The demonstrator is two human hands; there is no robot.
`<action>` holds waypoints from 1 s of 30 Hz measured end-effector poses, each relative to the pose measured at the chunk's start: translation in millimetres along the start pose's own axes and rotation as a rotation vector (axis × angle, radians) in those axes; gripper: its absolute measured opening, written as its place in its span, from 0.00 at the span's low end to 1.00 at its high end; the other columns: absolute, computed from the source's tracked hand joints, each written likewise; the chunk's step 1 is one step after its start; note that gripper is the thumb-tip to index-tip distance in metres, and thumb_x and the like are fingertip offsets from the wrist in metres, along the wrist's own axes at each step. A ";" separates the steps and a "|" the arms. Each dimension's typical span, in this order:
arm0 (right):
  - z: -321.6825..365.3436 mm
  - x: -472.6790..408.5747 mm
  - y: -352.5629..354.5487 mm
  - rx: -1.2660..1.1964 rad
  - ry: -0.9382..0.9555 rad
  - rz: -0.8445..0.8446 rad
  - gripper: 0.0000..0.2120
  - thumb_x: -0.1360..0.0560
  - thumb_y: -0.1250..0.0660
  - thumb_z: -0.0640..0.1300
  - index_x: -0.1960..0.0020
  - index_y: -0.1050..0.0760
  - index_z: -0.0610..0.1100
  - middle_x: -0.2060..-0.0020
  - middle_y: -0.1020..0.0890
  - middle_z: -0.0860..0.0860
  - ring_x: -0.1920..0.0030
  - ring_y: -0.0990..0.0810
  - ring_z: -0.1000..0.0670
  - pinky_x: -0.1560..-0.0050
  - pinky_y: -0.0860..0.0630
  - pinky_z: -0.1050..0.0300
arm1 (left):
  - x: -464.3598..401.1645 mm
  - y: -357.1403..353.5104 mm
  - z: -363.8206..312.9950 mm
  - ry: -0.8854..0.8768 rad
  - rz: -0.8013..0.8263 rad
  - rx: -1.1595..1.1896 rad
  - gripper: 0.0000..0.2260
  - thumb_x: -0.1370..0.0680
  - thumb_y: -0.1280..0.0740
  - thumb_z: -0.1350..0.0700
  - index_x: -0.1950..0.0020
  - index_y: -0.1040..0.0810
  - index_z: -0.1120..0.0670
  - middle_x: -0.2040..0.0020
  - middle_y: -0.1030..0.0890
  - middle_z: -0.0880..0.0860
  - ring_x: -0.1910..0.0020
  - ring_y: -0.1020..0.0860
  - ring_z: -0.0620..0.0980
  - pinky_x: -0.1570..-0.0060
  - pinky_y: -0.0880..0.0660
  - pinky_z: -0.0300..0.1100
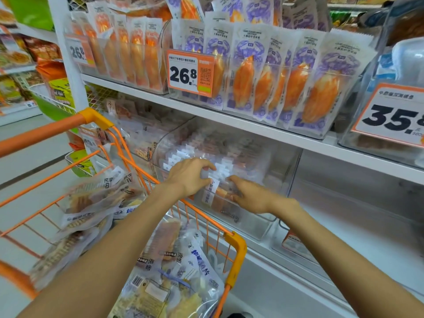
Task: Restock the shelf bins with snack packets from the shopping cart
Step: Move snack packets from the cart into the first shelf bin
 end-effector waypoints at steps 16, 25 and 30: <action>-2.0 7.5 22.4 0.089 -0.146 -0.354 0.18 0.24 0.33 0.39 0.37 0.23 0.52 0.41 0.22 0.50 0.41 0.23 0.45 0.50 0.26 0.51 | 3.6 1.5 -19.2 0.001 0.070 -0.334 0.14 0.18 0.40 0.54 0.36 0.22 0.45 0.36 0.22 0.52 0.38 0.24 0.56 0.45 0.28 0.45; -2.1 6.0 6.3 0.069 -0.155 -0.293 0.25 0.18 0.49 0.48 0.22 0.48 0.46 0.24 0.44 0.48 0.24 0.47 0.47 0.28 0.48 0.48 | 2.5 -18.7 -26.3 0.005 0.065 -0.299 0.19 0.16 0.51 0.50 0.30 0.29 0.51 0.31 0.27 0.55 0.32 0.32 0.55 0.35 0.37 0.48; -8.0 2.8 -13.4 0.031 -0.169 -0.101 0.26 0.16 0.59 0.51 0.22 0.62 0.46 0.22 0.59 0.50 0.23 0.60 0.50 0.26 0.64 0.48 | 2.9 -32.5 -16.5 -0.029 0.034 -0.351 0.20 0.16 0.53 0.50 0.25 0.37 0.49 0.27 0.32 0.47 0.27 0.38 0.52 0.31 0.42 0.49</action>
Point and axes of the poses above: each hand's wrist, its own x-axis away from the middle knuckle, its own y-axis out of the back of the hand, z = x × y, the point moved 7 cm from there along -x, towards the middle knuckle
